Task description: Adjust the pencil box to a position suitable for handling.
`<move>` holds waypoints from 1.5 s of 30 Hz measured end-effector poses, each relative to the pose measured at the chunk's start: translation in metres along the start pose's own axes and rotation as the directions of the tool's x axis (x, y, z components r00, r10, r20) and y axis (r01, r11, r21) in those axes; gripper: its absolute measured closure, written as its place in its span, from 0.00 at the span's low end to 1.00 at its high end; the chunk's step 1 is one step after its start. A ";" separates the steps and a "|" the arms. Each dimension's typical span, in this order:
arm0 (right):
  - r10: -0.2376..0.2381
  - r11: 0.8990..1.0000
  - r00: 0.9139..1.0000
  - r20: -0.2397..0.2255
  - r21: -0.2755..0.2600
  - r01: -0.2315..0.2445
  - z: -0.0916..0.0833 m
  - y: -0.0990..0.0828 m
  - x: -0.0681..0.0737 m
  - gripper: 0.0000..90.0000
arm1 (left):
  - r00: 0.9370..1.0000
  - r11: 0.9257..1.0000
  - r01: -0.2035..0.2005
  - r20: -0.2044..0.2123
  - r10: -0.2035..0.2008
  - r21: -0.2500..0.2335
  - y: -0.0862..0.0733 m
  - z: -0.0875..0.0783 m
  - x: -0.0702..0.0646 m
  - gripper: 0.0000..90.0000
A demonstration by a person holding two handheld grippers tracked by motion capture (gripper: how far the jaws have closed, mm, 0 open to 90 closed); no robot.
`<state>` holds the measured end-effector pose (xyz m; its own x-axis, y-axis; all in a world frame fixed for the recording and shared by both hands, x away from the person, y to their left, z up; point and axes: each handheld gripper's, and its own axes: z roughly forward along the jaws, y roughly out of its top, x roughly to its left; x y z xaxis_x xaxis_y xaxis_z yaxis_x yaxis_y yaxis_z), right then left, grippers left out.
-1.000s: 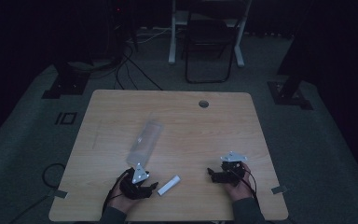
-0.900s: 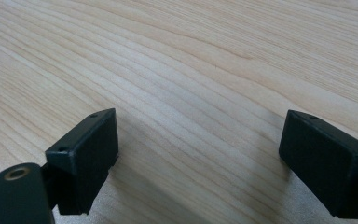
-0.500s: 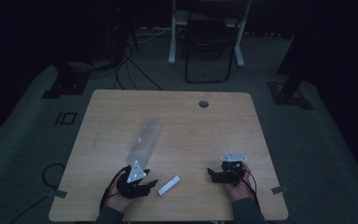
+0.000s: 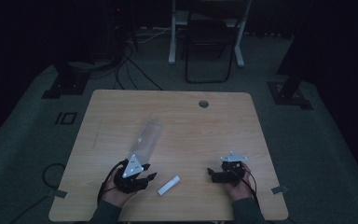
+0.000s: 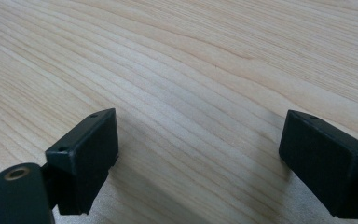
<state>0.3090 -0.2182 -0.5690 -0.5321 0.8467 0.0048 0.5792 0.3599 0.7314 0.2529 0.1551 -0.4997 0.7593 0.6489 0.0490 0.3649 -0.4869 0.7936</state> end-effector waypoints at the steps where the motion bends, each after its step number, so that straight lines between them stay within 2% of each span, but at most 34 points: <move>1: 0.000 1.000 1.000 0.000 0.000 0.000 0.000 0.000 0.000 0.13 | 1.000 1.000 0.000 0.000 0.000 0.000 0.000 0.000 0.000 0.63; 11: 0.000 1.000 1.000 0.000 0.000 0.000 0.000 0.000 0.000 0.13 | 0.999 0.999 -0.026 -0.045 0.025 -0.023 0.016 -0.007 0.012 0.64; 15: 0.000 1.000 1.000 0.000 0.000 0.000 0.000 0.000 0.000 0.13 | 0.998 0.999 -0.019 -0.056 0.018 -0.029 0.019 -0.009 0.018 0.66; 17: 0.000 1.000 1.000 0.000 0.000 0.000 0.000 0.000 0.000 0.13 | 0.997 0.999 -0.018 -0.081 0.016 -0.031 0.021 -0.010 0.023 0.66; 19: 0.000 1.000 1.000 0.000 0.000 0.000 0.000 0.000 0.000 0.13 | 0.996 0.999 -0.016 -0.087 0.014 -0.030 0.022 -0.010 0.025 0.67; 20: 0.000 1.000 1.000 0.000 0.000 0.000 0.000 0.000 0.000 0.13 | 0.995 1.000 0.002 -0.099 -0.005 -0.030 0.023 -0.010 0.030 0.68; 22: 0.000 1.000 1.000 0.000 0.000 0.000 0.000 0.000 0.000 0.13 | 0.992 1.000 0.003 -0.126 -0.006 -0.025 0.024 -0.009 0.035 0.70; 25: 0.000 1.000 1.000 0.000 0.000 0.000 0.000 0.000 0.000 0.13 | 0.990 1.000 0.007 -0.138 -0.009 -0.015 0.025 -0.008 0.039 0.76; 26: 0.000 1.000 1.000 0.000 0.000 0.000 0.000 0.000 0.000 0.13 | 0.985 1.000 -0.012 -0.173 0.015 0.015 0.027 -0.006 0.042 0.77; 29: 0.000 1.000 1.000 0.000 0.000 0.000 0.000 0.000 0.000 0.13 | 0.983 1.000 -0.009 -0.183 0.011 0.013 0.029 -0.005 0.045 0.80; 30: 0.000 1.000 1.000 0.000 0.000 0.000 0.000 0.000 0.000 0.13 | 0.979 1.000 0.002 -0.204 0.001 0.011 0.030 -0.002 0.048 0.81; 31: 0.000 1.000 1.000 0.000 0.000 0.000 0.000 0.000 0.000 0.13 | 0.979 1.000 0.002 -0.204 0.001 0.011 0.030 -0.002 0.048 0.82; 32: 0.000 1.000 1.000 0.000 0.000 0.000 0.000 0.000 0.000 0.13 | 0.974 1.000 0.006 -0.228 -0.003 0.011 0.032 0.000 0.051 0.82; 33: 0.000 1.000 1.000 0.000 0.000 0.000 0.000 0.000 0.000 0.13 | 0.974 1.000 0.006 -0.228 -0.003 0.011 0.032 0.000 0.051 0.82; 34: 0.000 1.000 1.000 0.000 0.000 0.000 0.000 0.000 0.000 0.13 | 0.969 1.000 0.010 -0.247 -0.006 0.017 0.034 0.002 0.054 0.82; 35: 0.000 1.000 1.000 0.000 0.000 0.000 0.000 0.000 0.000 0.13 | 0.969 1.000 0.010 -0.247 -0.006 0.017 0.034 0.002 0.054 0.82; 36: 0.000 1.000 1.000 0.000 0.000 0.000 0.000 0.000 0.000 0.13 | 0.964 1.000 0.025 -0.266 -0.019 0.016 0.036 0.005 0.059 0.81; 37: 0.000 1.000 1.000 0.000 0.000 0.000 0.000 0.000 0.000 0.13 | 0.964 1.000 0.025 -0.266 -0.019 0.016 0.036 0.005 0.059 0.80; 40: 0.000 1.000 1.000 0.000 0.000 0.000 0.000 0.000 0.000 0.13 | 0.955 0.999 0.045 -0.295 -0.037 0.022 0.038 0.010 0.068 0.77; 45: 0.000 1.000 1.000 0.000 0.000 0.000 0.000 0.000 0.000 0.13 | 0.950 0.998 0.062 -0.310 -0.049 0.032 0.038 0.017 0.076 0.73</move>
<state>0.3090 -0.2182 -0.5690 -0.5320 0.8467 0.0049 0.5793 0.3598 0.7314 0.3334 0.1758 -0.4764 0.5361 0.8213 0.1953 0.4284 -0.4640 0.7753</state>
